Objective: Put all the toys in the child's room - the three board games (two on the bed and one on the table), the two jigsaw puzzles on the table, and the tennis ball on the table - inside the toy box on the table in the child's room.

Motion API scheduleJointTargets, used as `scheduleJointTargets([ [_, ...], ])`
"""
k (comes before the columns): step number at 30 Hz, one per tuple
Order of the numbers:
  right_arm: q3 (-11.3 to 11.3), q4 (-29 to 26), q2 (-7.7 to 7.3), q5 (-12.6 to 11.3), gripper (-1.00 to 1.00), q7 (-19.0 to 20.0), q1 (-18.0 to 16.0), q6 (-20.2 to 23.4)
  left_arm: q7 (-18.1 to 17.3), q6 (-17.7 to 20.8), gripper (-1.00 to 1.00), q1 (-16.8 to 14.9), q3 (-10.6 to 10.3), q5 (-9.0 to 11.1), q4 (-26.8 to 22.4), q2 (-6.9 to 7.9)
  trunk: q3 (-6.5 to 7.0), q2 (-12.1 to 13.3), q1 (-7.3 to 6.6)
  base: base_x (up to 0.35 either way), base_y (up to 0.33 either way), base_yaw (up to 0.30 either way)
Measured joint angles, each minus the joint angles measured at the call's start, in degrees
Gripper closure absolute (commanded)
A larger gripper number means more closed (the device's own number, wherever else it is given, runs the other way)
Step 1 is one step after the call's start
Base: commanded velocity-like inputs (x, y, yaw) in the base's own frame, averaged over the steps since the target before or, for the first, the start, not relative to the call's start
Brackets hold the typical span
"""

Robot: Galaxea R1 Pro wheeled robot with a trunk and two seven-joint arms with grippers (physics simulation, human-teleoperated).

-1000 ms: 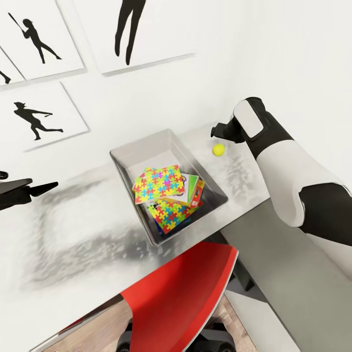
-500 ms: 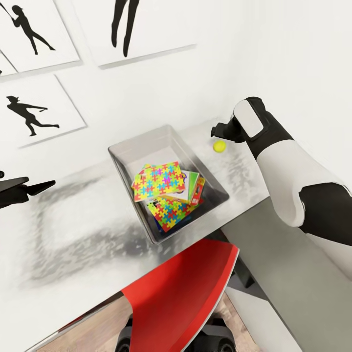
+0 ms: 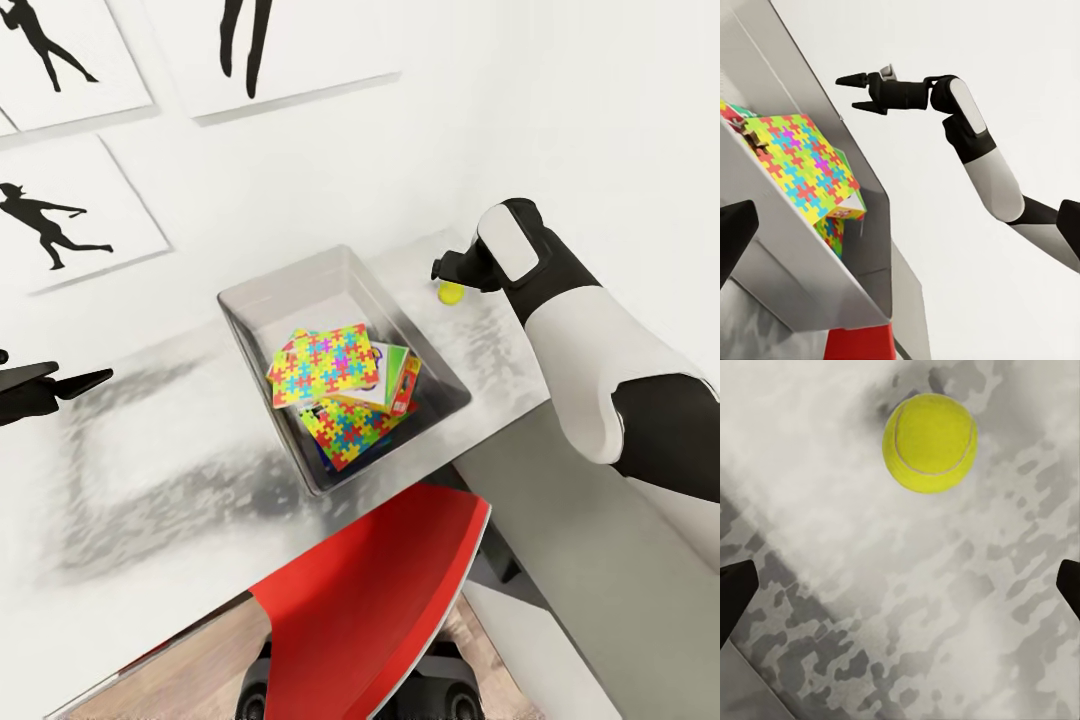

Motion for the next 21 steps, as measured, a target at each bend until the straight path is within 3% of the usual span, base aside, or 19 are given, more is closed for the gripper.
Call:
scheduleJointTargets([
  [7, 0.0, -0.02, -0.06, 0.15, -1.0, 0.0, -0.03, -0.38, 0.0, 0.0, -1.0, 0.0, 0.0, 0.0, 0.0, 0.0, -0.66, 0.0, 0.0, 0.0, 0.0, 0.0],
  [21, -0.06, 0.0, 0.01, 2.77, -1.0, 0.0, -2.39, -0.58, 0.0, 0.0, -1.0, -0.01, 0.0, 0.0, 0.0, 0.0, -1.98, 0.0, 0.0, 0.0, 0.0, 0.0],
])
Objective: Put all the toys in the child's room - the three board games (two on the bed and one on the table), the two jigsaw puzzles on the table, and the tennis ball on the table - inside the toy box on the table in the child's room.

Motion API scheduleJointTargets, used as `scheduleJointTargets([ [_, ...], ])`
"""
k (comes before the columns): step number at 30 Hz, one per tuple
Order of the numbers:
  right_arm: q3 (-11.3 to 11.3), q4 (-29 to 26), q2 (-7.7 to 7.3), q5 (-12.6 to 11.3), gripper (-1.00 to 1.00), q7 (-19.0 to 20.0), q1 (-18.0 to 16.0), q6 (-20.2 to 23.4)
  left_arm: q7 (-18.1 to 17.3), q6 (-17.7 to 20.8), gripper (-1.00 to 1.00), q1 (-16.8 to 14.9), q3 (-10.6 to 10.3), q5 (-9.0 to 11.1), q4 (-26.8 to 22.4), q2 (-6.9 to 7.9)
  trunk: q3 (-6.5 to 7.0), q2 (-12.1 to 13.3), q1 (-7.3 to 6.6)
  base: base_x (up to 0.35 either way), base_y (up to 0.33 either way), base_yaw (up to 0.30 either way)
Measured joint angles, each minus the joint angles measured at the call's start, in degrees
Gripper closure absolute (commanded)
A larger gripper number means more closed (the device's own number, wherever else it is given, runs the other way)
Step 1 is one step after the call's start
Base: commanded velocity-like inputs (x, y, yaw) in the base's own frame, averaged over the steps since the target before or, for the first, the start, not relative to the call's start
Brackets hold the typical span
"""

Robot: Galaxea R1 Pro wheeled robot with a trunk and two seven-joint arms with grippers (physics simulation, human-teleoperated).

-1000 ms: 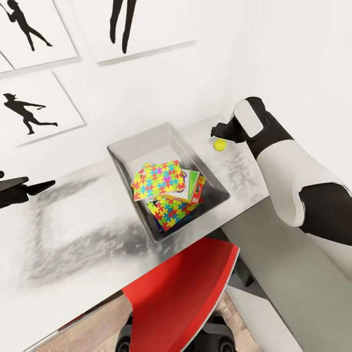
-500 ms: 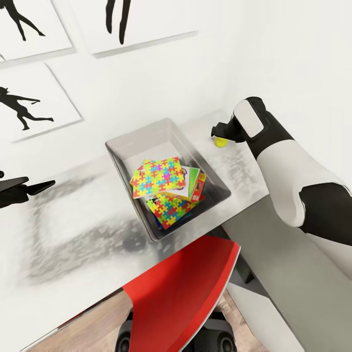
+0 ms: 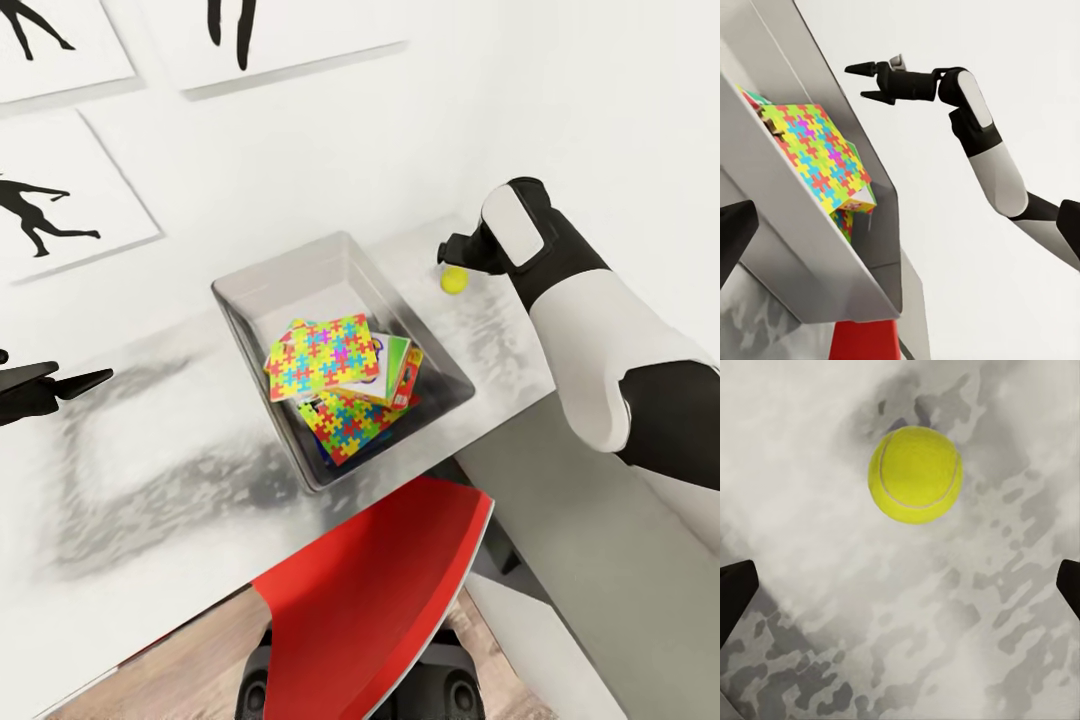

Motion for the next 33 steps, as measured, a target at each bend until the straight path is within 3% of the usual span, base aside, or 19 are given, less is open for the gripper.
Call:
scheduleJointTargets([
  [33, 0.04, -0.02, 0.01, 0.72, -1.0, 0.0, -2.74, 0.25, 0.0, 0.0, -1.0, 0.0, 0.0, 0.0, 0.0, -0.06, -3.11, 0.0, 0.0, 0.0, 0.0, 0.0],
])
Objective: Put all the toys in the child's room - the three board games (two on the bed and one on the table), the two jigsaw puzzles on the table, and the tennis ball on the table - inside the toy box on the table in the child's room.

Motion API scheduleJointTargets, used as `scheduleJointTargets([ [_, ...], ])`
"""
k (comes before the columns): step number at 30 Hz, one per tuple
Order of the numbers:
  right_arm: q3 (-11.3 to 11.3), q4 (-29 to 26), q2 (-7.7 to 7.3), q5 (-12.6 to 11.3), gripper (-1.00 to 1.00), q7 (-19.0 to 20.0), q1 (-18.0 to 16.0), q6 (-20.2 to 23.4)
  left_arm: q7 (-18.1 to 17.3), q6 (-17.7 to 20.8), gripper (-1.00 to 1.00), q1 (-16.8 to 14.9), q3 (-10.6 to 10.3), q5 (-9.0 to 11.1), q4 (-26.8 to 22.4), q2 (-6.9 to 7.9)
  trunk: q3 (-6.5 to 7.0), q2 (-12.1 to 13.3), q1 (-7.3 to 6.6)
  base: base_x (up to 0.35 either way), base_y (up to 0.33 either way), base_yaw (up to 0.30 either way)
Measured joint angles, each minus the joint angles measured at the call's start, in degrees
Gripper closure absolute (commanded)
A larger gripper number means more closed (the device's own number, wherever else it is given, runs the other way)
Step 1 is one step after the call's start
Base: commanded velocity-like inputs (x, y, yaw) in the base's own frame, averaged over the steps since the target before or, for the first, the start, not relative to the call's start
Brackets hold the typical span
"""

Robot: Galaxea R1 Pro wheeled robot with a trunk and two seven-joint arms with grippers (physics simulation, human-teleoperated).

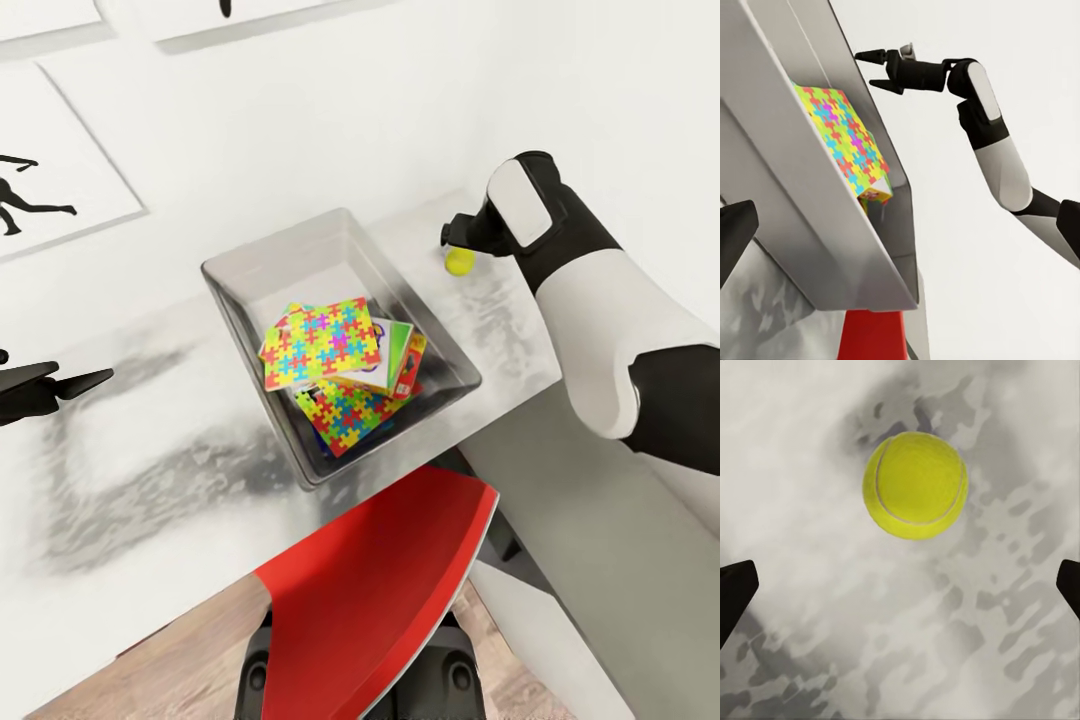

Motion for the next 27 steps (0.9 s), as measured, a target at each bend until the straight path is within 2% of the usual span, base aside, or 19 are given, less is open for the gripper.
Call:
scheduleJointTargets([
  [6, -0.04, 0.02, 0.0, 1.17, -1.0, 0.0, -0.69, 0.08, 0.0, 0.0, -1.0, 0.0, 0.0, 0.0, 0.0, 0.05, -0.57, 0.0, 0.0, 0.0, 0.0, 0.0],
  [17, -0.08, 0.02, 0.0, 1.41, -1.0, 0.0, -1.04, 0.09, 0.0, 0.0, -1.0, 0.0, 0.53, 0.08, -0.94, 0.14, -1.6, 0.0, 0.0, 0.0, 0.0, 0.0],
  [22, -0.08, 0.01, 0.06, 1.38, -1.0, 0.0, -1.1, 0.09, 0.0, 0.0, -1.0, -0.01, 0.8, 0.14, -3.6, 1.07, -2.07, 0.0, 0.0, 0.0, 0.0, 0.0],
  [26, -0.06, -0.04, 0.4, 1.4, -1.0, 0.0, -1.11, 0.09, 0.0, -0.01, -1.0, -0.01, 0.92, 2.48, -6.21, 2.71, -2.45, 0.0, 0.0, 0.0, 0.0, 0.0],
  [27, -0.07, -0.05, 0.47, 1.4, -1.0, 0.0, -1.16, 0.08, 0.0, -0.01, -1.0, -0.02, 0.9, 4.23, -7.08, 3.55, -2.54, -0.01, -0.01, 0.0, 0.0, 0.0],
])
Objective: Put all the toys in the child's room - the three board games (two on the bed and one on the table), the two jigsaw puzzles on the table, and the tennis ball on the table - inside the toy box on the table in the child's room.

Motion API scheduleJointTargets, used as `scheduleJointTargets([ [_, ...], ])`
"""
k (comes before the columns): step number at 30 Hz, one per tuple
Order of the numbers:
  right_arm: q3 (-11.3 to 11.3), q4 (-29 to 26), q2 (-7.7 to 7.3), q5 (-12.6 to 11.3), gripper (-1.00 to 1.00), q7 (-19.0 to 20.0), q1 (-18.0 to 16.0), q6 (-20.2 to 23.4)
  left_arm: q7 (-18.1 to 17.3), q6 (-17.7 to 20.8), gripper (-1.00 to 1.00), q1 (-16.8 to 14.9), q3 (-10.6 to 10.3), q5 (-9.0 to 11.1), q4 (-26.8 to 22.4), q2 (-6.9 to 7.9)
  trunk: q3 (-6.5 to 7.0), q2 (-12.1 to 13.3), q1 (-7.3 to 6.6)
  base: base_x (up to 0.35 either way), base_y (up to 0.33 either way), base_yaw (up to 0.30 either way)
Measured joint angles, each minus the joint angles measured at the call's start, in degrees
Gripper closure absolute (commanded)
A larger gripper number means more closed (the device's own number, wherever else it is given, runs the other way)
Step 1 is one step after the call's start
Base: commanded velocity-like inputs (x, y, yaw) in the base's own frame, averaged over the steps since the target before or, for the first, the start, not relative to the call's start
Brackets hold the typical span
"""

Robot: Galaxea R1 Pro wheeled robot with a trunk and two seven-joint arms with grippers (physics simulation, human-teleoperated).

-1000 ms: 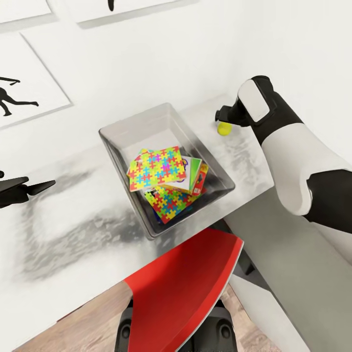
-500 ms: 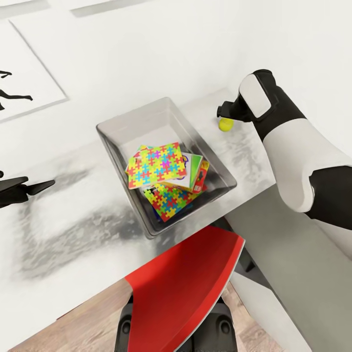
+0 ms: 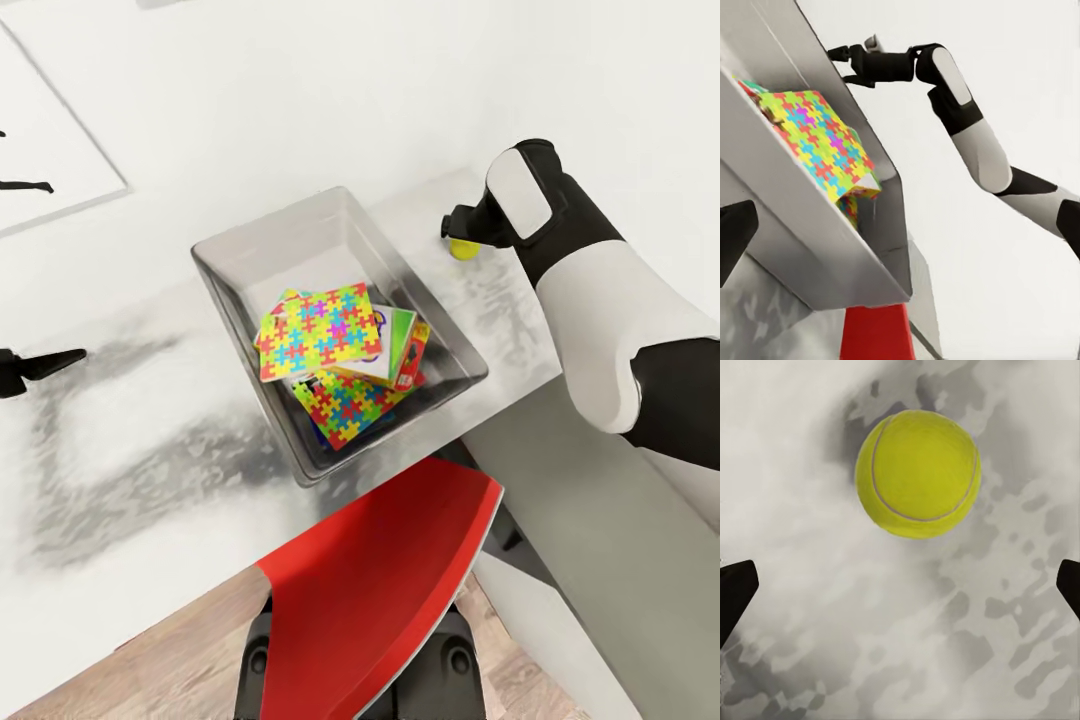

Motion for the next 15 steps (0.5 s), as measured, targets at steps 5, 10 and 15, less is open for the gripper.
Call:
scheduleJointTargets([
  [5, 0.0, -0.08, 0.11, 0.02, -1.0, 0.0, -0.36, 0.0, 0.0, 0.0, -1.0, 0.0, -0.03, 6.18, -3.23, 3.53, -0.47, 0.0, 0.0, 0.0, 0.0, 0.0],
  [10, -0.01, -0.1, 0.19, 0.02, -1.0, 0.0, -0.47, -0.04, 0.0, 0.01, -1.0, 0.0, 0.01, 8.33, -5.08, 7.13, -0.94, 0.0, 0.0, 0.0, 0.0, 0.0],
  [15, -0.01, -0.04, 0.41, 0.02, -1.0, 0.0, -0.55, -0.18, 0.0, 0.01, -1.0, 0.02, -0.14, 9.12, -5.59, 9.01, -1.41, 0.01, 0.0, 0.0, 0.0, 0.0],
])
